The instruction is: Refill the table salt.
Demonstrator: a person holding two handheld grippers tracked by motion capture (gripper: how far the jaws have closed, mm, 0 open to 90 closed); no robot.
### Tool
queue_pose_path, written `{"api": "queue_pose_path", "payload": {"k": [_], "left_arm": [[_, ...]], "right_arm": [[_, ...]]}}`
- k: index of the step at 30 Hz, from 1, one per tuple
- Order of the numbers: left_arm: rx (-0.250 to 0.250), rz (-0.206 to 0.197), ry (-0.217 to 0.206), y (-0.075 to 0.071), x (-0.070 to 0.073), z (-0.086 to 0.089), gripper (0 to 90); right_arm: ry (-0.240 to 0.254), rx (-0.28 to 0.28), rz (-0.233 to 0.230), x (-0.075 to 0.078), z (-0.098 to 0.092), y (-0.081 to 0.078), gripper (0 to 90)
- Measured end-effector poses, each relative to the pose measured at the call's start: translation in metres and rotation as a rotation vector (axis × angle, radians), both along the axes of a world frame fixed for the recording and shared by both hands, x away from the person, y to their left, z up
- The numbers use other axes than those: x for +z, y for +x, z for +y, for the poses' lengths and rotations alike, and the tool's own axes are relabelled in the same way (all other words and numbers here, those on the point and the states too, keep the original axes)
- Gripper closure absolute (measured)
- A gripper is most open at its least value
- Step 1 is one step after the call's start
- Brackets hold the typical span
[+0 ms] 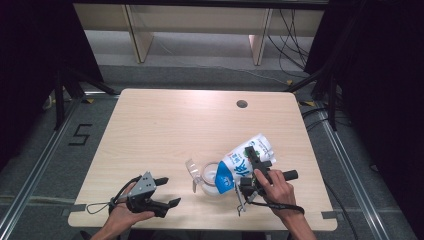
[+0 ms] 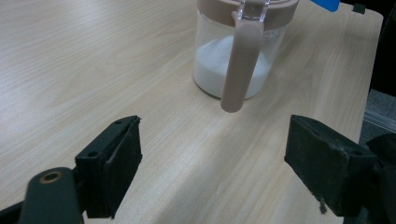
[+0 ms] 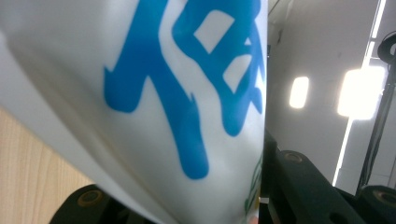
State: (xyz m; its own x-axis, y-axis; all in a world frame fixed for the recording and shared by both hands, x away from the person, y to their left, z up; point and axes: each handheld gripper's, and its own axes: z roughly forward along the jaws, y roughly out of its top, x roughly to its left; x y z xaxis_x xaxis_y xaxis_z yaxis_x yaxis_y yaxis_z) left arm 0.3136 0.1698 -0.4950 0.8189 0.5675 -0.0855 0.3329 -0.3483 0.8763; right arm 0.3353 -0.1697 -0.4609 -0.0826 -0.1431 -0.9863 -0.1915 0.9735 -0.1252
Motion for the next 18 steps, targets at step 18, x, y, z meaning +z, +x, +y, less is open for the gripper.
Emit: {"api": "queue_pose_path", "payload": {"k": [18], "left_arm": [[0.001,0.001,0.0,0.0001,-0.0001,0.0,18.0]], "right_arm": [[0.015,-0.006,0.005,0.0002,-0.0005,-0.0007,73.1]]}}
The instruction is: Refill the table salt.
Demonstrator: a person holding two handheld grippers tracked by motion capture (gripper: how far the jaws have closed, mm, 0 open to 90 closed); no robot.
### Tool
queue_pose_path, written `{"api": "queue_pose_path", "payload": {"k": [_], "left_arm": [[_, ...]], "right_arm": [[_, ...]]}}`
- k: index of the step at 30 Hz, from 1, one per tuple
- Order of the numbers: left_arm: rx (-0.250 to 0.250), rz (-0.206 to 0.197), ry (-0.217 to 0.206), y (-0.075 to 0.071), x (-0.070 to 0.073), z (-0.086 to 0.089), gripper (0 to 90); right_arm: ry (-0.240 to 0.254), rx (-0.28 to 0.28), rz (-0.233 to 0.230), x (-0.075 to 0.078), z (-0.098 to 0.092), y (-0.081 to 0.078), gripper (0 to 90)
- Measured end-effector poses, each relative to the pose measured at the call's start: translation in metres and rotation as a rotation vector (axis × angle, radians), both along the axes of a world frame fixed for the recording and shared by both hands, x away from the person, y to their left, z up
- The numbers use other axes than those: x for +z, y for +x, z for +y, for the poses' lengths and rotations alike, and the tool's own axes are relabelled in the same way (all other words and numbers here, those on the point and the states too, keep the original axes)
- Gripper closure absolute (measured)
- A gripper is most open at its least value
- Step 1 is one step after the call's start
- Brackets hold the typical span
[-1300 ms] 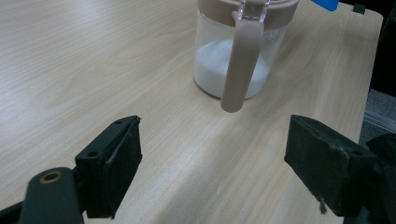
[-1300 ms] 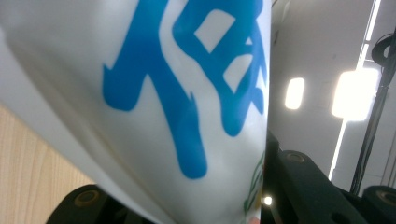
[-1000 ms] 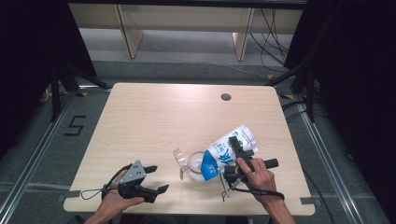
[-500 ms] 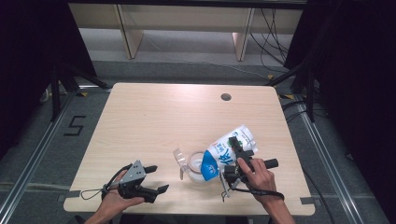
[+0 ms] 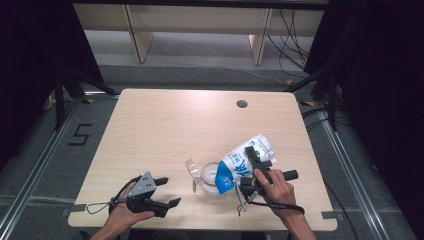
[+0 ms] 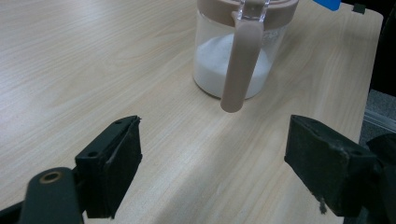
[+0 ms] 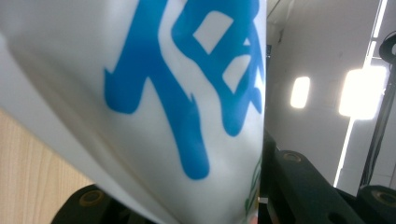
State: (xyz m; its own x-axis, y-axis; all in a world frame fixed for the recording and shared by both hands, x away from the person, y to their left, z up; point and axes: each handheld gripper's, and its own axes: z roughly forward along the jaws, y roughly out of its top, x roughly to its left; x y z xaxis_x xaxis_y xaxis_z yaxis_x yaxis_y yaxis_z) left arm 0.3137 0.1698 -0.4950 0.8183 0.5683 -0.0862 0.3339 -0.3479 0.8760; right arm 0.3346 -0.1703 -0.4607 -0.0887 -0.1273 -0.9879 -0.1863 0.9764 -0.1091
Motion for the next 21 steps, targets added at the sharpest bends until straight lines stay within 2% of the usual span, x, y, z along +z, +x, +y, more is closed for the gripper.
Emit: {"api": "queue_pose_path", "payload": {"k": [3,5,6,7,8,10,12,13,21], "left_arm": [[-0.002,0.0,0.001,-0.0001,0.0,-0.0001,17.9],[-0.002,0.0,0.0,-0.0001,0.0,0.0,17.9],[-0.002,-0.001,0.001,-0.0001,0.0001,0.0001,17.9],[-0.001,0.0,0.0,-0.0001,0.0001,0.0,17.9],[-0.001,0.0,0.001,-0.0001,0.0,0.0,17.9],[-0.004,-0.001,0.004,-0.0001,0.0001,0.0,17.9],[0.005,0.018,-0.005,-0.001,-0.0002,-0.0007,17.9],[-0.007,0.002,0.005,0.0001,0.0001,0.0,17.9],[-0.005,-0.001,0.005,-0.0001,0.0001,0.0,17.9]], "right_arm": [[-0.002,0.001,0.0,0.0004,0.0,0.0,73.3],[-0.07,0.027,-0.022,0.0056,0.0019,0.0005,73.5],[-0.062,0.022,-0.019,0.0052,0.0018,0.0003,73.6],[-0.008,0.005,-0.001,0.0015,0.0004,-0.0002,73.6],[0.001,0.001,0.002,0.0008,0.0002,-0.0004,73.6],[-0.002,0.003,0.001,0.0012,0.0003,-0.0003,73.8],[-0.003,0.004,-0.001,0.0016,0.0004,-0.0003,73.9],[-0.003,0.004,-0.002,0.0018,0.0004,-0.0004,73.9],[0.014,0.001,-0.002,0.0015,0.0004,-0.0009,74.4]]}}
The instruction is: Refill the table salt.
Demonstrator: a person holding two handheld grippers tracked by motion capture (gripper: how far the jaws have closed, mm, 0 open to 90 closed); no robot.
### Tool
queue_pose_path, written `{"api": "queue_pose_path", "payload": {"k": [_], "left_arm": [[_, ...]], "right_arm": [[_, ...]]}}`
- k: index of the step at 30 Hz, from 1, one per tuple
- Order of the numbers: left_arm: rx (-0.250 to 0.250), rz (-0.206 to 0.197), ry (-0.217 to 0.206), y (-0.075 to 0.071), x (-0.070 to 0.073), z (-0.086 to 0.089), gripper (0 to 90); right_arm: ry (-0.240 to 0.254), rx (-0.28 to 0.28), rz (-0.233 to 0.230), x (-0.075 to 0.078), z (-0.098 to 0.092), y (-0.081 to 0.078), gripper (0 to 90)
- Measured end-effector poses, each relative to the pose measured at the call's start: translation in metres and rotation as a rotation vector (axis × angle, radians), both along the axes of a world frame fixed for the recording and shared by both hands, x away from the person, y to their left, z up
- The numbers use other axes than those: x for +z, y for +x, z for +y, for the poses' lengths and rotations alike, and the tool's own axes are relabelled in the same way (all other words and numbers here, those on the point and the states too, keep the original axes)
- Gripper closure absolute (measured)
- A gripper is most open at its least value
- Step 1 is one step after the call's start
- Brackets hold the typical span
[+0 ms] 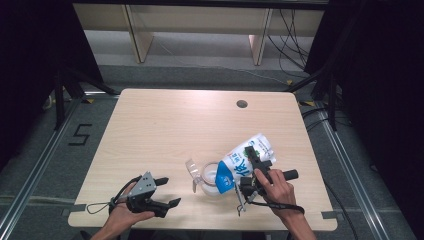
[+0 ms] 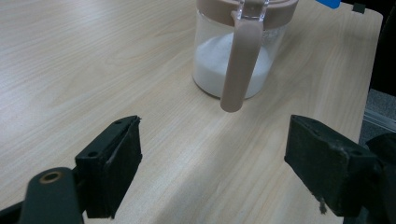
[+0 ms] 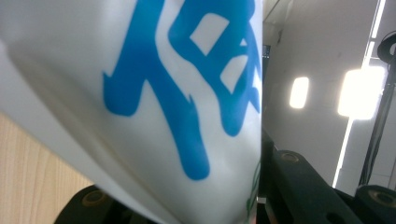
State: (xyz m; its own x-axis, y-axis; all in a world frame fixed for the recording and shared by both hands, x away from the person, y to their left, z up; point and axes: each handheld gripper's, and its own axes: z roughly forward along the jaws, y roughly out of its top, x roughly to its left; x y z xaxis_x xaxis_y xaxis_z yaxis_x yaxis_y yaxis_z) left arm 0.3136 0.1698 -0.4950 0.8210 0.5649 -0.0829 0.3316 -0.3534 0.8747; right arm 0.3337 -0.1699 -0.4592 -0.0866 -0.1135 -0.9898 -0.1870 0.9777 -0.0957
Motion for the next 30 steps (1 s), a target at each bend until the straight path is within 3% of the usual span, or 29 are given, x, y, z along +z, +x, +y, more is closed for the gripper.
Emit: {"api": "queue_pose_path", "payload": {"k": [8,10,23,24,25,26,28,30], "left_arm": [[0.001,0.001,0.0,0.0,0.0,0.0,17.9],[0.001,0.001,0.0,0.0,0.0,0.0001,17.9],[0.001,0.0,0.0,-0.0001,0.0001,0.0001,17.9],[0.001,0.0,0.0,-0.0001,0.0001,0.0,18.0],[0.001,0.0,-0.001,-0.0001,0.0,0.0,17.9],[0.0,0.0,0.0,0.0,0.0,0.0,17.9],[0.001,0.0,0.0,0.0001,0.0,0.0001,17.9],[0.001,0.0,-0.001,0.0,0.0,0.0001,17.9]], "right_arm": [[-0.007,0.0,-0.002,0.0026,0.0005,-0.0003,74.7],[-0.077,0.03,-0.024,0.0077,0.0023,0.0008,74.8],[-0.058,0.028,-0.016,0.0072,0.0023,0.0007,75.3],[0.003,0.007,-0.002,0.0029,0.0006,0.0,75.3],[-0.017,0.012,-0.004,0.0043,0.001,0.0001,75.4],[-0.084,0.036,-0.027,0.0093,0.0027,0.0009,75.4],[-0.052,0.031,-0.016,0.0073,0.0017,0.001,75.5],[-0.058,0.032,-0.019,0.0078,0.0019,0.0011,75.6]]}}
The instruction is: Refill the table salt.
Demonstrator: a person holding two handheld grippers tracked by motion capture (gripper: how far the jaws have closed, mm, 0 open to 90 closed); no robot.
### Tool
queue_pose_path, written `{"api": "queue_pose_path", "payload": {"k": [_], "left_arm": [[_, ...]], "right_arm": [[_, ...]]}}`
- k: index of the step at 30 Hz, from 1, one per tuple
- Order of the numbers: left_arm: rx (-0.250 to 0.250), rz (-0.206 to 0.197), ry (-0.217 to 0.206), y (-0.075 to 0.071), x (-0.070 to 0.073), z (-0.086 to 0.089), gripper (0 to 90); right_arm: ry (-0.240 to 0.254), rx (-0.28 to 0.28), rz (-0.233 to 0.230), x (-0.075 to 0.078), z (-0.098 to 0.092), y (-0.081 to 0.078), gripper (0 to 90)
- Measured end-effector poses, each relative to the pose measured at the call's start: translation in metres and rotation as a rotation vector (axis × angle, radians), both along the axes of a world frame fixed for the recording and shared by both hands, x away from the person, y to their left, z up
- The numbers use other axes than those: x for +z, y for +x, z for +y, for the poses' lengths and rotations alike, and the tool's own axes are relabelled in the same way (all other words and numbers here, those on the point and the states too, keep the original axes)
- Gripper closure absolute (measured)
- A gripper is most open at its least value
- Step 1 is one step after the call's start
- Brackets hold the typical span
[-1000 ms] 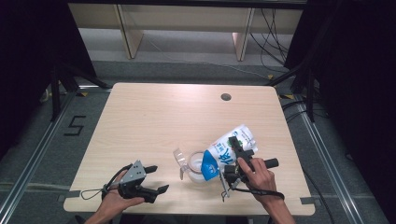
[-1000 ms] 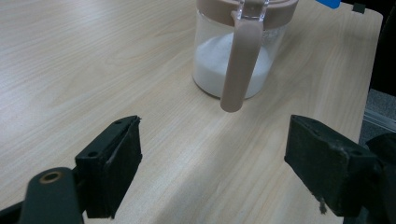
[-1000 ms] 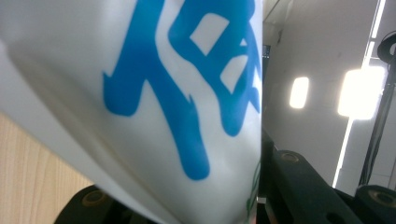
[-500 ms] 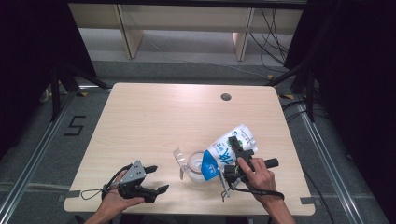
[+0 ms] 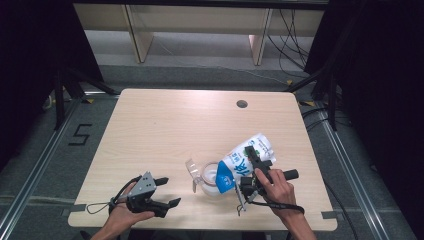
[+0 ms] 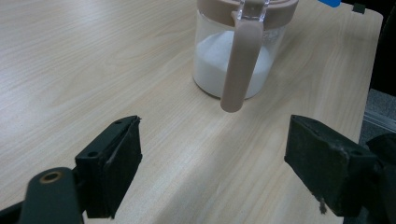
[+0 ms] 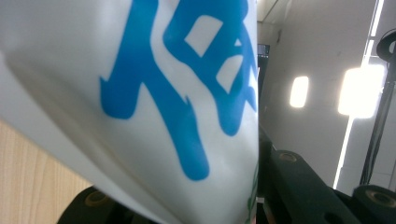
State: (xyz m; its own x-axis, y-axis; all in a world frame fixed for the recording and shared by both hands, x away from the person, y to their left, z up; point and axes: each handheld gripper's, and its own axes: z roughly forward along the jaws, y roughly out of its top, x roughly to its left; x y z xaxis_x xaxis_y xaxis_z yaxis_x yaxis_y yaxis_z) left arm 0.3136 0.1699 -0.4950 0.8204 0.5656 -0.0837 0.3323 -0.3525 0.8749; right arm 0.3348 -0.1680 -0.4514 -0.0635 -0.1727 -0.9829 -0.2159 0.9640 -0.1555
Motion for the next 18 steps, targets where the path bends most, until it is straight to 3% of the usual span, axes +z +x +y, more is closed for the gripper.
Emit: {"api": "queue_pose_path", "payload": {"k": [2,3,8,13,14,17,18], "left_arm": [[0.0,0.0,0.001,0.0,0.0,0.0,17.9],[0.0,0.0,0.0,0.0,0.0,0.0,17.9],[0.0,0.0,0.0,-0.0001,0.0,-0.0001,17.9],[0.0,-0.001,0.001,-0.0001,0.0,0.0,17.9],[-0.001,0.0,0.001,-0.0001,0.0,0.0,17.9],[-0.003,0.002,0.003,0.0001,0.0002,0.0001,17.9],[0.011,0.023,-0.011,-0.0012,-0.0004,-0.0009,17.9]], "right_arm": [[0.0,-0.002,0.002,0.0,0.0001,-0.0001,75.7],[0.049,-0.023,0.018,-0.0037,-0.0011,-0.0009,75.7],[0.055,-0.029,0.021,-0.0034,-0.0005,-0.001,76.0],[0.005,-0.016,0.009,0.0005,0.0014,0.0001,76.1],[0.045,-0.031,0.023,-0.0024,0.0004,-0.0002,76.1],[0.057,-0.035,0.023,-0.003,-0.0001,0.0,76.2],[0.068,-0.046,0.026,-0.0036,-0.0003,-0.0005,76.2]]}}
